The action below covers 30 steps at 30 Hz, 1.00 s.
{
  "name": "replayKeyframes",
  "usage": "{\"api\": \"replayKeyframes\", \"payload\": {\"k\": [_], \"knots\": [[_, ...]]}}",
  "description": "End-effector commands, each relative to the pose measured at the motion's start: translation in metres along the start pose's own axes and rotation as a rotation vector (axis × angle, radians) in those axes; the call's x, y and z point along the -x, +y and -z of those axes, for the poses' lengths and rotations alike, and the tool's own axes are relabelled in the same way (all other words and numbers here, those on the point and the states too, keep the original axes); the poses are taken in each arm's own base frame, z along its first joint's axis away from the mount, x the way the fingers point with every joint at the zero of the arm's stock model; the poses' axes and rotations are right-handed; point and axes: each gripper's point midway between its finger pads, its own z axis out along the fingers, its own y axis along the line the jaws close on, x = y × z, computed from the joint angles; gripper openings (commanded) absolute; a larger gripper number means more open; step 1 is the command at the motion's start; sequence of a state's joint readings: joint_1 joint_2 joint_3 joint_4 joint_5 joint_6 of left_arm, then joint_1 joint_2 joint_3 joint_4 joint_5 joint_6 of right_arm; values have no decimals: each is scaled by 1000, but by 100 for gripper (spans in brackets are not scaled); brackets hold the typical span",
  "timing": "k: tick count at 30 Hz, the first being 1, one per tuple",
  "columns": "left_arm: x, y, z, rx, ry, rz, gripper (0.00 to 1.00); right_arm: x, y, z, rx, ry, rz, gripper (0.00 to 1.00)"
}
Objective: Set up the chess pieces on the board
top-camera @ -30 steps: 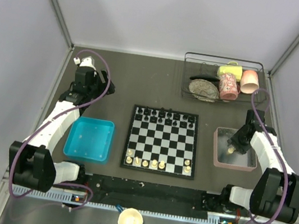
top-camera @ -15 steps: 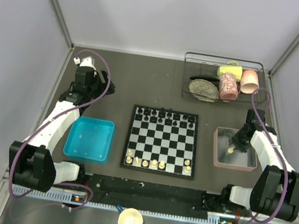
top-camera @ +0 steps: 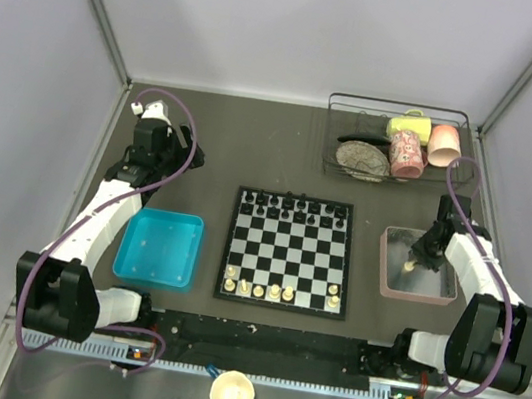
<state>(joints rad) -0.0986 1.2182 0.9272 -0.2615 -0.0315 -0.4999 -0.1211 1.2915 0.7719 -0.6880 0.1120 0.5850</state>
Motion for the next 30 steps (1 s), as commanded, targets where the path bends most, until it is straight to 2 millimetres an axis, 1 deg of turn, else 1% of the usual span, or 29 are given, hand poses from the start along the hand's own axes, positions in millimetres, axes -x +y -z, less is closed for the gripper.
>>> {"api": "replayKeyframes", "payload": {"k": [1,5,7,11,12,14,15,16,17,18,20,21,23,24,26,27,30], "knots": [[14,-4,0,-16,-49,-6,84,5,-3,-2,-3,-23,-4,9],[14,-4,0,-16,-49,-5,84,6,-1,1,6,-31,-4,2],[14,-4,0,-16,-49,-5,84,9,2,4,23,-40,-5,0],[15,-5,0,-18,-50,-6,84,18,10,24,76,-79,-3,0],[14,-5,0,-17,-49,-6,84,27,15,37,111,-117,-4,0],[14,-5,0,-20,-47,-3,84,30,20,53,151,-135,11,0],[14,-5,0,-19,-46,-3,84,40,27,70,187,-179,18,0],[14,-5,0,-22,-44,-3,84,44,30,80,202,-202,25,0],[13,-6,-1,-24,-43,-4,84,43,37,91,221,-215,61,0],[13,-7,-1,-28,-41,-4,84,48,43,107,235,-239,79,0],[12,-8,-1,-41,-38,-10,84,51,53,123,243,-275,128,0],[10,-16,0,-83,-24,-22,84,41,73,139,288,-284,207,0],[10,-25,1,-131,-15,-34,83,29,95,147,333,-273,279,0],[9,-33,3,-171,-3,-40,83,14,114,157,382,-268,351,0],[8,-43,6,-212,-1,-63,83,-1,130,156,394,-240,413,0],[8,-49,8,-231,-4,-76,83,-15,142,161,417,-234,477,0],[1,-69,14,-292,3,-138,82,-41,155,155,430,-181,578,0]]}}
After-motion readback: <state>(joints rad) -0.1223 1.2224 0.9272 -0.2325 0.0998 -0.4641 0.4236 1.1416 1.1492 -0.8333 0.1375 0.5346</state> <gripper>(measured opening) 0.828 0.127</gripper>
